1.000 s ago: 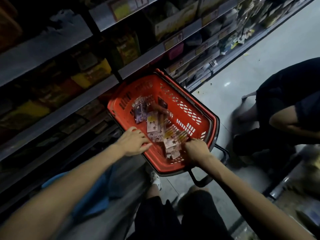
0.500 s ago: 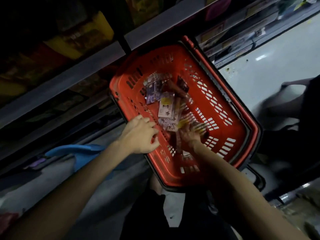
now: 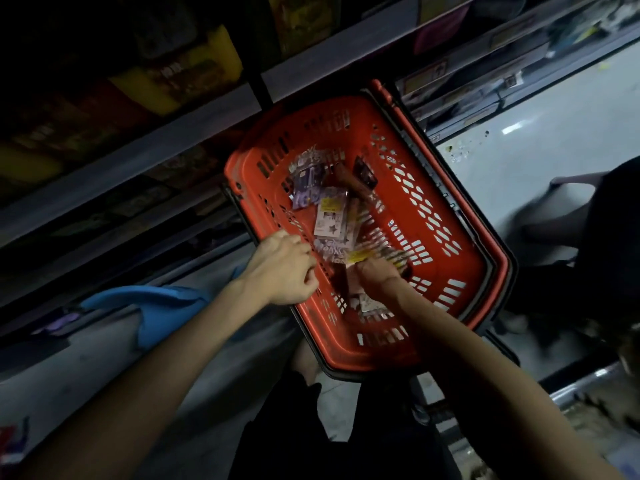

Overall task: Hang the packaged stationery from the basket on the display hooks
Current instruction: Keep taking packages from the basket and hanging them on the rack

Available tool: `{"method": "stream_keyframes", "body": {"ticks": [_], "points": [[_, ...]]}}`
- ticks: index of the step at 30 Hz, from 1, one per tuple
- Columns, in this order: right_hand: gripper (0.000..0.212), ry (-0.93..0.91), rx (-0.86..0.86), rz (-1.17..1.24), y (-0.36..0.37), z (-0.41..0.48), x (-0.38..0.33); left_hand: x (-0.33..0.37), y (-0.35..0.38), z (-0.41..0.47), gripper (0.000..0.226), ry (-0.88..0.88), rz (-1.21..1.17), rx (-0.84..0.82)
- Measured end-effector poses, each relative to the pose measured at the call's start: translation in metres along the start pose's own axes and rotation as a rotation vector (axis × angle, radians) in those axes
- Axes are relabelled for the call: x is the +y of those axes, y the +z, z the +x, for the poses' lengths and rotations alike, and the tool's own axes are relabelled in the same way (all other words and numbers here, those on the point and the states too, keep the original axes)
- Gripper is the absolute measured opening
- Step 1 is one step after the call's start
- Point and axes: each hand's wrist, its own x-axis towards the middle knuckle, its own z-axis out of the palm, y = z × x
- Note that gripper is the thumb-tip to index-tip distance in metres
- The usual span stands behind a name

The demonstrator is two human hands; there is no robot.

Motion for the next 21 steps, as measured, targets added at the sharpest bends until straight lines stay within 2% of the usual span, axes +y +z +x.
{"method": "stream_keyframes", "body": {"ticks": [4, 6, 8, 10, 11, 14, 15, 17, 19, 21], "points": [[0.032, 0.021, 0.215, 0.18, -0.033, -0.031, 0.016, 0.003, 0.001, -0.001, 0.054, -0.06, -0.099, 0.105], [0.033, 0.007, 0.314, 0.448, -0.05, -0.049, 0.027, 0.007, -0.002, 0.001, 0.064, -0.128, -0.2, 0.139], [0.033, -0.017, 0.387, 0.715, -0.065, -0.065, 0.034, 0.01, -0.007, 0.007, 0.084, -0.221, -0.356, 0.177], [0.027, -0.047, 0.4, 0.94, -0.082, -0.076, 0.036, 0.011, -0.013, 0.01, 0.092, -0.286, -0.542, 0.21], [0.03, -0.063, 0.38, 1.054, -0.092, -0.081, 0.035, 0.009, -0.015, 0.011, 0.085, -0.289, -0.621, 0.219], [0.031, -0.155, 0.367, 1.286, -0.119, -0.09, 0.03, 0.002, -0.019, 0.013, 0.03, -0.299, -0.866, 0.235], [0.029, -0.158, 0.396, 1.331, -0.125, -0.089, 0.029, 0.001, -0.02, 0.013, 0.019, -0.325, -0.911, 0.268], [0.044, -0.088, 0.481, 1.469, -0.127, -0.081, 0.028, 0.001, -0.018, 0.012, 0.016, -0.393, -0.937, 0.356], [0.065, 0.07, 0.524, 1.623, -0.115, -0.061, 0.027, 0.005, -0.017, 0.012, 0.023, -0.455, -0.915, 0.432], [0.068, 0.263, 0.483, 1.508, -0.092, -0.034, 0.025, 0.013, -0.014, 0.013, 0.024, -0.505, -0.855, 0.513]]}}
